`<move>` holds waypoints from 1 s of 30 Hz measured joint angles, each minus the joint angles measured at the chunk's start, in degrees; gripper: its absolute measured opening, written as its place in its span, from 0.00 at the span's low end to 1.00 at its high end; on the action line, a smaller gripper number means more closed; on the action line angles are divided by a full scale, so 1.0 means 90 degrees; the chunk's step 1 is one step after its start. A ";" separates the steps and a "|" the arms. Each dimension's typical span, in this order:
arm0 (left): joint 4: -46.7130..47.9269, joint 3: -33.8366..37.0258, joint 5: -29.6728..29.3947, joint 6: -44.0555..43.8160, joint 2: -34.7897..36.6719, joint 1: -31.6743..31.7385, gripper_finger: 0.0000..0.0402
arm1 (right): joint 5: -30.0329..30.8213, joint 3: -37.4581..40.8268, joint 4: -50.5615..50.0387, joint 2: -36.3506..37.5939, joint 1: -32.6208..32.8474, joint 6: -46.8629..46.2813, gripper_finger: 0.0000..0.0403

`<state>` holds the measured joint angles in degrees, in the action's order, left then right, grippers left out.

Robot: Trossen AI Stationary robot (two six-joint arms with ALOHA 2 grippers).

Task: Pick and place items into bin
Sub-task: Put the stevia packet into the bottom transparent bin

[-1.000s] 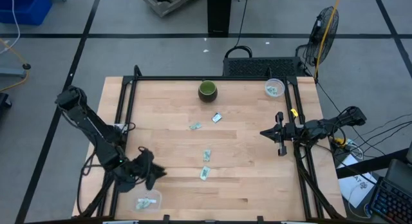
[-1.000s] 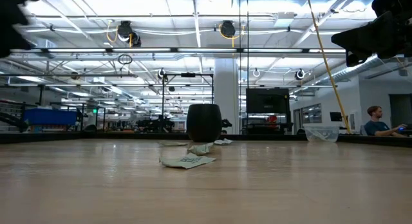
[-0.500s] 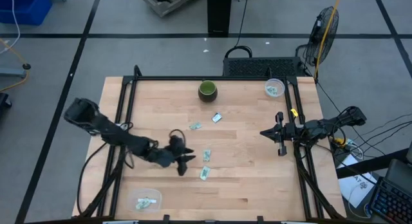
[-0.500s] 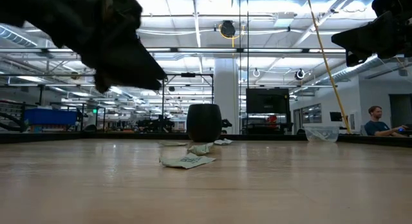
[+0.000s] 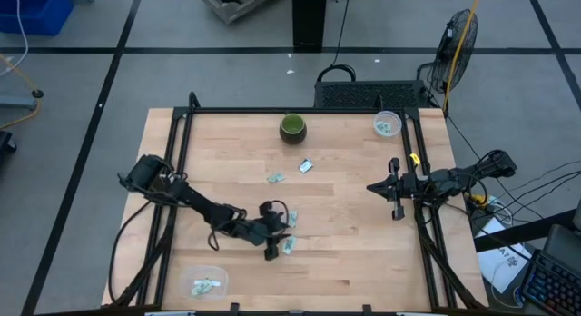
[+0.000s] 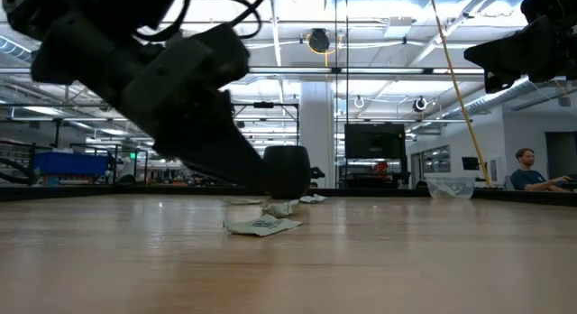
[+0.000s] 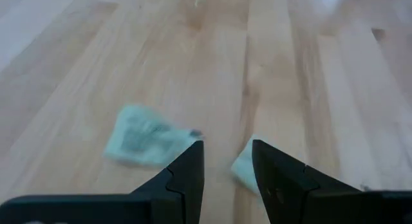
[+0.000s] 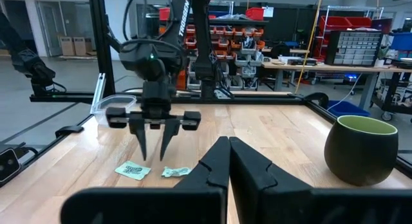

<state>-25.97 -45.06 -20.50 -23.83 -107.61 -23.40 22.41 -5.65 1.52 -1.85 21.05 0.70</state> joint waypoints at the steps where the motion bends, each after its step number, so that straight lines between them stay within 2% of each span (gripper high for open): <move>1: 0.0085 -0.0117 0.0009 0.0012 -0.0037 0.0010 0.34 | 0.0000 0.0000 -0.0001 0.0000 -0.0001 0.0000 0.00; 7: 0.1383 -0.0788 0.0792 -0.0231 -0.0003 -0.0129 0.34 | 0.0000 0.0000 0.0000 0.0000 0.0001 0.0001 0.00; 11: 0.1926 -0.1098 0.0955 -0.0382 -0.0006 -0.0525 0.34 | 0.0000 -0.0002 0.0002 0.0000 0.0000 -0.0001 0.00; 13: 0.1949 -0.1125 0.0922 -0.0427 -0.0015 -0.0674 0.34 | 0.0000 -0.0001 0.0002 0.0000 -0.0001 0.0001 0.00; 16: 0.1951 -0.1161 0.0505 -0.0402 -0.0018 -0.0796 0.34 | 0.0000 0.0000 -0.0002 0.0000 -0.0002 0.0001 0.00; 20: 0.1996 -0.1160 0.0298 -0.0395 -0.0153 -0.0717 0.34 | 0.0000 0.0000 0.0000 0.0000 0.0000 -0.0001 0.00; 25: 0.1609 -0.1168 0.0824 -0.0527 -0.0503 -0.0567 0.34 | 0.0000 0.0000 0.0002 0.0000 -0.0001 0.0000 0.00; 30: 0.1463 -0.1180 0.0871 -0.0652 -0.0672 -0.0531 0.34 | 0.0000 0.0000 0.0000 -0.0005 0.0000 -0.0001 0.00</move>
<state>-12.81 -55.68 -12.66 -29.69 -113.66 -28.18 22.41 -5.65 1.52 -1.89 21.05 0.70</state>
